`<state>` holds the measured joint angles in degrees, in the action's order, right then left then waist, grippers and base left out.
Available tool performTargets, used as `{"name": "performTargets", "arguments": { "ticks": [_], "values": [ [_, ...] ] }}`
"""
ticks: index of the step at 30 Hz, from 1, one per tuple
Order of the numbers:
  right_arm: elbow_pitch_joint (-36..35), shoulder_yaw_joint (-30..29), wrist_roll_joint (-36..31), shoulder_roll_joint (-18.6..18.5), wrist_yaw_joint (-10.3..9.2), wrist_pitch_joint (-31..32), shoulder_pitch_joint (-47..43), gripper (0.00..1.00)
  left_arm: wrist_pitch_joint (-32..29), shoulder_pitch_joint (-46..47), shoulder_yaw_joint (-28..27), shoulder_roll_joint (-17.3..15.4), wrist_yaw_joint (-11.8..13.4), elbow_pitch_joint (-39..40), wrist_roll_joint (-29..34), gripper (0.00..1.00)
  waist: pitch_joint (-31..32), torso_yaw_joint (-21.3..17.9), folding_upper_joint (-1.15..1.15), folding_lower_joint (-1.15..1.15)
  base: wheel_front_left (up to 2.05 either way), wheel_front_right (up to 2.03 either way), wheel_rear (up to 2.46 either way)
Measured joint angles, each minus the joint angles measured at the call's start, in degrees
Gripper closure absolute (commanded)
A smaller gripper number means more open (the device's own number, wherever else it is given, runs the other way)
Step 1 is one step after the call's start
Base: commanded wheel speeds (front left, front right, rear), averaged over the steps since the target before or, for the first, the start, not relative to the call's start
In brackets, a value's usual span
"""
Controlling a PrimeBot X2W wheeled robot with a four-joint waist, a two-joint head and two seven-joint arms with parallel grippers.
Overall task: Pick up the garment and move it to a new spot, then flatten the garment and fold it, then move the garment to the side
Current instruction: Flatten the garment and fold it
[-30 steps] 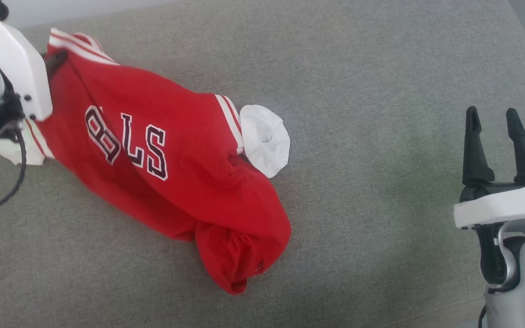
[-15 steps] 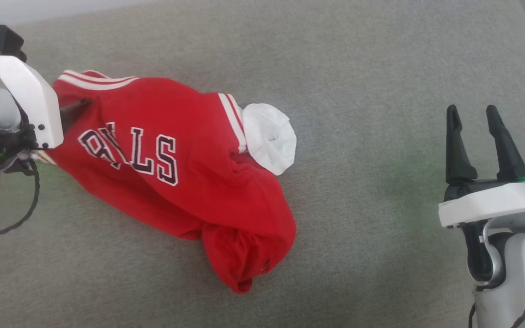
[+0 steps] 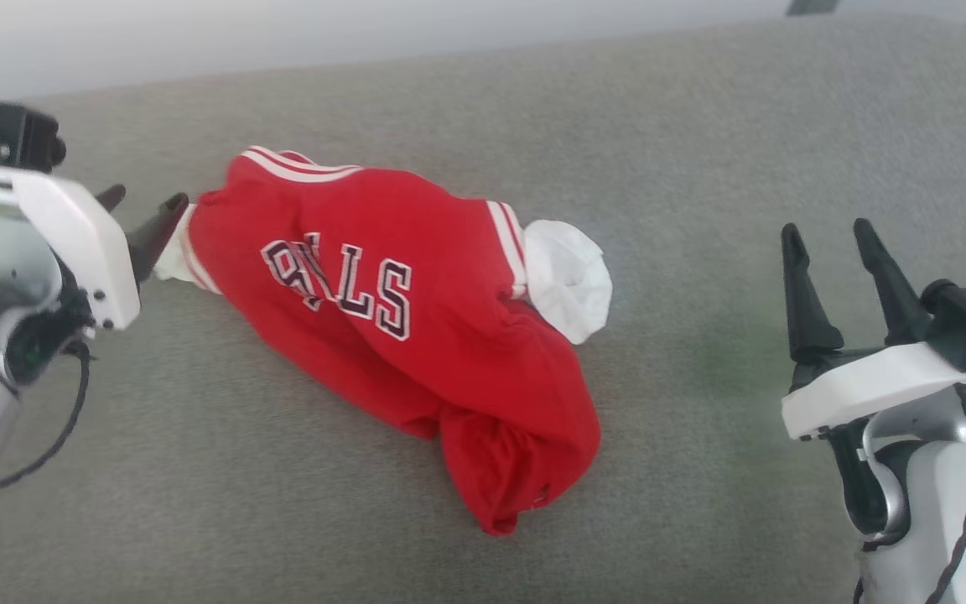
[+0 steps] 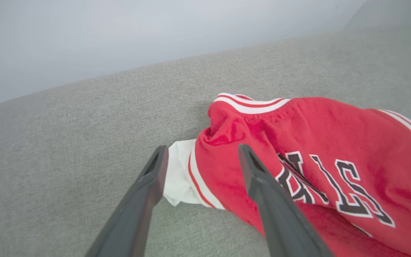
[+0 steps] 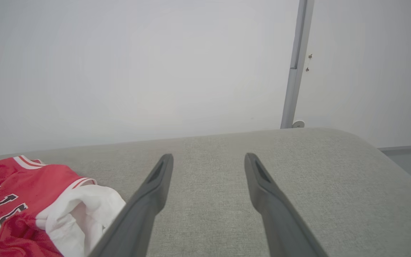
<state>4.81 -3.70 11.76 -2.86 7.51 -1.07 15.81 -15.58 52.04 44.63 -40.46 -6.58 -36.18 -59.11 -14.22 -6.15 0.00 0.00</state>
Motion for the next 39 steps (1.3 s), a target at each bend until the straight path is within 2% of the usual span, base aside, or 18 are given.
{"name": "performTargets", "arguments": {
  "ticks": [10, 19, 28, 35, 39],
  "values": [
    [1.5, 1.9, -0.3, 0.0, 0.00, 4.2, -0.6, 0.00, 15.6, -10.7, -2.5, -2.0, 3.1, 6.3, 1.2, 0.00, 4.0, 4.9, 0.00, 0.00, 0.00, 0.00, 0.00],
    [3.7, 3.6, 2.0, -2.2, 0.00, 13.2, -0.4, 0.00, 25.8, -20.1, -5.6, -3.1, 6.4, 11.0, -0.5, 0.00, 5.1, 9.5, 0.00, 0.00, 0.00, 0.00, 0.00],
    [6.8, 7.0, 4.7, -5.4, 0.00, 21.5, 1.5, 0.00, 29.5, -26.0, -7.9, -2.3, 8.2, 13.6, -1.3, 0.00, 4.8, 14.3, 0.00, 0.00, 0.00, 0.00, 0.00],
    [10.3, 9.3, 4.5, -7.6, 0.00, 26.9, 4.3, 0.00, 30.5, -29.1, -12.6, 0.2, 8.1, 15.6, 0.1, 0.00, 3.9, 17.6, 0.00, 0.00, 0.00, 0.00, 0.00],
    [13.3, 10.4, 3.7, -8.6, 0.00, 30.2, 6.2, 0.00, 30.5, -30.6, -15.7, 2.5, 7.1, 16.3, 2.1, 0.00, 3.1, 19.6, 0.00, 0.00, 0.00, 0.00, 0.00]
  ]
}}
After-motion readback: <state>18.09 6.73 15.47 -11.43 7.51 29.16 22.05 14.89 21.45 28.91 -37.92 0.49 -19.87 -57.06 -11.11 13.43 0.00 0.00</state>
